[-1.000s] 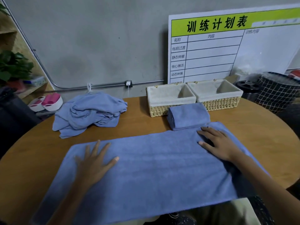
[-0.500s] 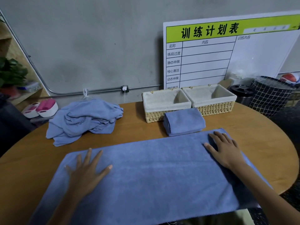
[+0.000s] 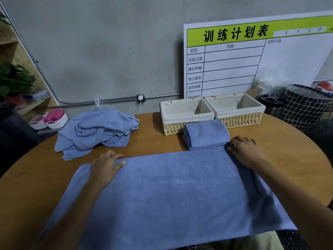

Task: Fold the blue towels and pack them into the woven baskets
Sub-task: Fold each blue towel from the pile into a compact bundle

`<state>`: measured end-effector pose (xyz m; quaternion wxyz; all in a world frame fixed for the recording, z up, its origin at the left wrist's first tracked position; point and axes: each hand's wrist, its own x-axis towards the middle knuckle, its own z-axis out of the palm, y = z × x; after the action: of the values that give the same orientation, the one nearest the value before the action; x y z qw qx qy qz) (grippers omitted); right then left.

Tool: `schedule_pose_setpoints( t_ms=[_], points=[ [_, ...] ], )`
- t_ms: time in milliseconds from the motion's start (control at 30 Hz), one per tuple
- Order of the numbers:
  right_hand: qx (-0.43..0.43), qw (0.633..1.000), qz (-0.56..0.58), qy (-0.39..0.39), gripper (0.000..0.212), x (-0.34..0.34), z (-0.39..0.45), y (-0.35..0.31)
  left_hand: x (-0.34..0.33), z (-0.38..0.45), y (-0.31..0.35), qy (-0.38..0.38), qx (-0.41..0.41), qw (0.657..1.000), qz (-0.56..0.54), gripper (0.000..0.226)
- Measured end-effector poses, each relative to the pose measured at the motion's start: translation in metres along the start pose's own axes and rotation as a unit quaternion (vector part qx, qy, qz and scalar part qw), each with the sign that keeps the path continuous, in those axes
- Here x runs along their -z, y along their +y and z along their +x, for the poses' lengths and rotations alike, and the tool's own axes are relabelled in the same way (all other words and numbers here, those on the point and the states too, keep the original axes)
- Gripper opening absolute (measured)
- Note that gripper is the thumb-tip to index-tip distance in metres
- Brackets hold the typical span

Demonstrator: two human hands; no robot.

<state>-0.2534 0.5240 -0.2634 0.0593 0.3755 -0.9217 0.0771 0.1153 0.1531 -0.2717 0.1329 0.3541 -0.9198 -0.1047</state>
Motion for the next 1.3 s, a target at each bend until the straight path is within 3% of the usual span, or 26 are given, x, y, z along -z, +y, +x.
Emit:
schedule_pose_setpoints(
  t_ms=[100,200,300,400,500,567,633,733,867,933,1033,1133,1233,1300],
  points=[
    [0.003,0.998,0.040,-0.043,0.026,0.004,0.017,0.008,0.011,0.018,0.001,-0.067,-0.019,0.997,-0.033,0.008],
    [0.006,0.996,0.074,-0.056,0.029,0.007,0.023,0.009,0.017,0.029,0.011,-0.111,-0.055,0.989,-0.084,0.016],
    [-0.011,0.998,0.067,-0.008,0.035,-0.001,0.017,0.004,0.004,0.032,0.022,-0.075,-0.066,0.986,-0.130,0.012],
    [-0.004,0.996,0.080,0.030,0.035,-0.010,0.012,0.002,-0.007,0.035,0.029,-0.069,-0.078,0.987,-0.122,0.017],
    [-0.005,0.996,0.086,0.029,0.033,-0.008,0.010,0.003,-0.002,0.042,0.033,-0.110,-0.083,0.987,-0.085,0.014],
    [-0.013,0.991,0.098,0.087,0.025,-0.006,0.003,0.001,0.004,0.044,0.037,-0.134,-0.088,0.984,-0.072,0.013],
    [-0.024,0.974,0.096,0.202,0.027,-0.008,-0.011,-0.007,0.006,0.045,0.041,-0.149,-0.091,0.983,-0.061,0.013],
    [0.063,0.944,0.122,0.299,0.036,-0.010,-0.028,-0.041,0.004,0.046,0.051,-0.184,-0.084,0.978,-0.060,0.034],
    [0.273,0.916,0.142,0.259,0.026,-0.009,-0.019,-0.112,-0.003,0.051,0.068,-0.180,-0.098,0.971,-0.122,0.017],
    [0.336,0.906,0.124,0.225,0.018,-0.008,-0.007,-0.144,-0.004,0.052,0.077,-0.162,-0.113,0.970,-0.145,0.009],
    [0.368,0.912,0.074,0.165,0.023,-0.005,0.014,-0.178,0.002,0.050,0.083,-0.123,-0.151,0.969,-0.155,0.013],
    [0.357,0.932,0.048,0.047,0.035,-0.002,0.032,-0.193,0.009,0.049,0.077,-0.096,-0.180,0.967,-0.154,0.013],
    [0.351,0.935,0.048,-0.033,0.020,0.002,0.043,-0.191,0.014,0.045,0.069,-0.100,-0.183,0.967,-0.148,0.014],
    [0.334,0.932,0.114,-0.078,0.020,0.009,0.046,-0.183,0.015,0.044,0.061,-0.115,-0.179,0.965,-0.152,0.016]
  ],
)
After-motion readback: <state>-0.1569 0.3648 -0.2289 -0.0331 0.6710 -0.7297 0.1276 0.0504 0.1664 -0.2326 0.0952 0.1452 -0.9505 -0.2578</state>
